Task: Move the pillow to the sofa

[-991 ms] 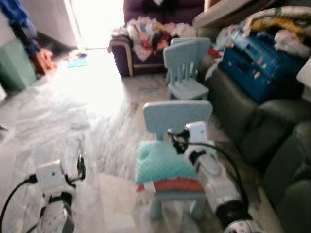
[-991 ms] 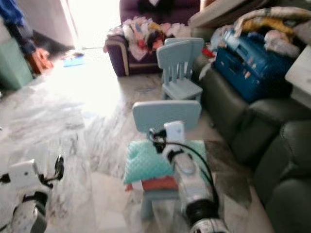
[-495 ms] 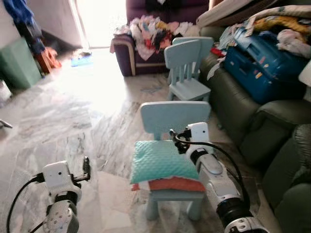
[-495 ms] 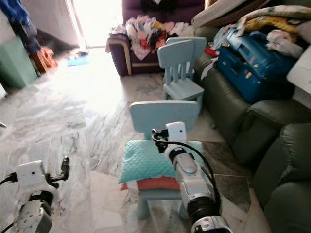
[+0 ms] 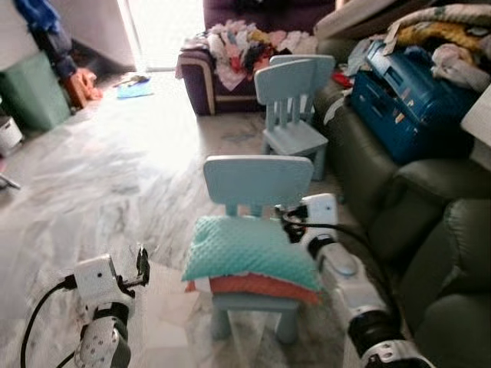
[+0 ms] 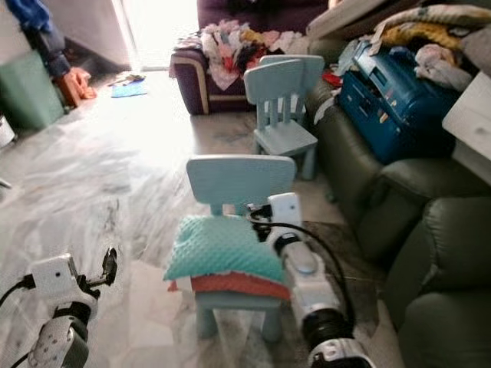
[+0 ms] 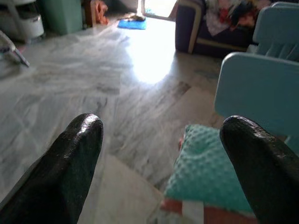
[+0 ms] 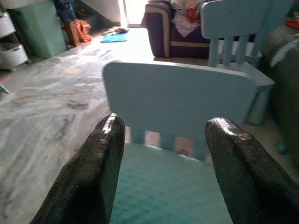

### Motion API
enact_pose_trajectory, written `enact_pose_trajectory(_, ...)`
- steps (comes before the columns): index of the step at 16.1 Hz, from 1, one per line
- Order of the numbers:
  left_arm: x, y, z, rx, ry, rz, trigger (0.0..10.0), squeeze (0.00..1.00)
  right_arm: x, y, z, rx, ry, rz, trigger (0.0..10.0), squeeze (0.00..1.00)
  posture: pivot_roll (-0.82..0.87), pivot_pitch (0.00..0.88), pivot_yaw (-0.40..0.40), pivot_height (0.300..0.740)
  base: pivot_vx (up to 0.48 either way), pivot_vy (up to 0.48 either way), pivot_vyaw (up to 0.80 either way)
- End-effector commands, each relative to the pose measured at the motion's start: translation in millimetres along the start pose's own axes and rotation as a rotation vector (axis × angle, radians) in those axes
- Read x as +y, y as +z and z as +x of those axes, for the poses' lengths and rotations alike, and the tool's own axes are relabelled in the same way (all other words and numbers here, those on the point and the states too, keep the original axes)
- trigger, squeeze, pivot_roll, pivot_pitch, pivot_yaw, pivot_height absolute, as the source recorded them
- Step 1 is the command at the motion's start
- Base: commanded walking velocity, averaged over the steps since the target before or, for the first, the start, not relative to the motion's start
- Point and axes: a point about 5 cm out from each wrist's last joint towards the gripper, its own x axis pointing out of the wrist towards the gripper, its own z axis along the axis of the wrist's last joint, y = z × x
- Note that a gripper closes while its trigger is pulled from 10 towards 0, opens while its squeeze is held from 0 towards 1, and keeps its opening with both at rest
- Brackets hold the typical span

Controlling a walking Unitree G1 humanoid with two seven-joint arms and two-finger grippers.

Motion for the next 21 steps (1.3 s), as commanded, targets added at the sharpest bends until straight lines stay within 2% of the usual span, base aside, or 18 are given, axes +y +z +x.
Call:
enact_pose_trajectory(1, 5.2, 0, 0.8, 0.004, 0.003, 0.006, 10.0, 0.0, 7.7, 2, 3.0, -0.009, 0.026, -0.001, 10.0, 0.0, -0.07, 0.0, 0.03, 0.74, 0.0, 0.0, 0.0)
enact_pose_trajectory(5, 2.2, -4, 3.0, 0.032, -0.029, 0.006, 10.0, 0.0, 8.3, 2, 3.8, -0.008, 0.03, -0.002, 10.0, 0.0, -0.06, 0.0, 0.03, 0.74, 0.0, 0.0, 0.0)
enact_pose_trajectory(7, -3.8, -11, 3.7, 0.083, -0.095, -0.012, 10.0, 0.0, 6.8, 2, 3.3, -0.009, 0.02, 0.0, 10.0, 0.0, -0.06, 0.0, 0.026, 0.74, 0.0, 0.0, 0.0)
enact_pose_trajectory(9, -21.1, -14, 6.2, 0.132, -0.243, 0.01, 10.0, 0.0, 0.4, -1, 0.5, -0.003, -0.009, 0.007, 10.0, 0.0, -0.06, 0.0, 0.03, 0.74, 0.0, 0.0, 0.0)
enact_pose_trajectory(11, -30.8, -13, 8.0, 0.139, -0.306, 0.01, 10.0, 0.0, -1.0, -3, -0.4, 0.007, -0.02, 0.023, 10.0, 0.0, -0.06, 0.0, 0.034, 0.74, 0.0, 0.0, 0.0)
enact_pose_trajectory(12, -40.8, -13, 8.6, 0.137, -0.365, 0.039, 10.0, 0.0, 0.1, -3, -0.6, 0.005, -0.016, 0.019, 10.0, 0.0, -0.07, 0.0, 0.038, 0.74, 0.0, 0.0, 0.0)
enact_pose_trajectory(16, -43.0, -14, 7.6, 0.144, -0.391, 0.048, 10.0, 0.0, -0.1, -4, -0.7, 0.01, -0.016, 0.021, 10.0, 0.0, -0.06, 0.0, 0.038, 0.74, 0.0, 0.0, 0.0)
enact_pose_trajectory(21, -56.2, -6, 14.5, 0.101, -0.452, 0.098, 10.0, 0.0, -1.1, -4, -1.1, 0.012, -0.023, 0.027, 10.0, 0.0, -0.07, 0.0, 0.045, 0.74, 0.0, 0.0, 0.0)
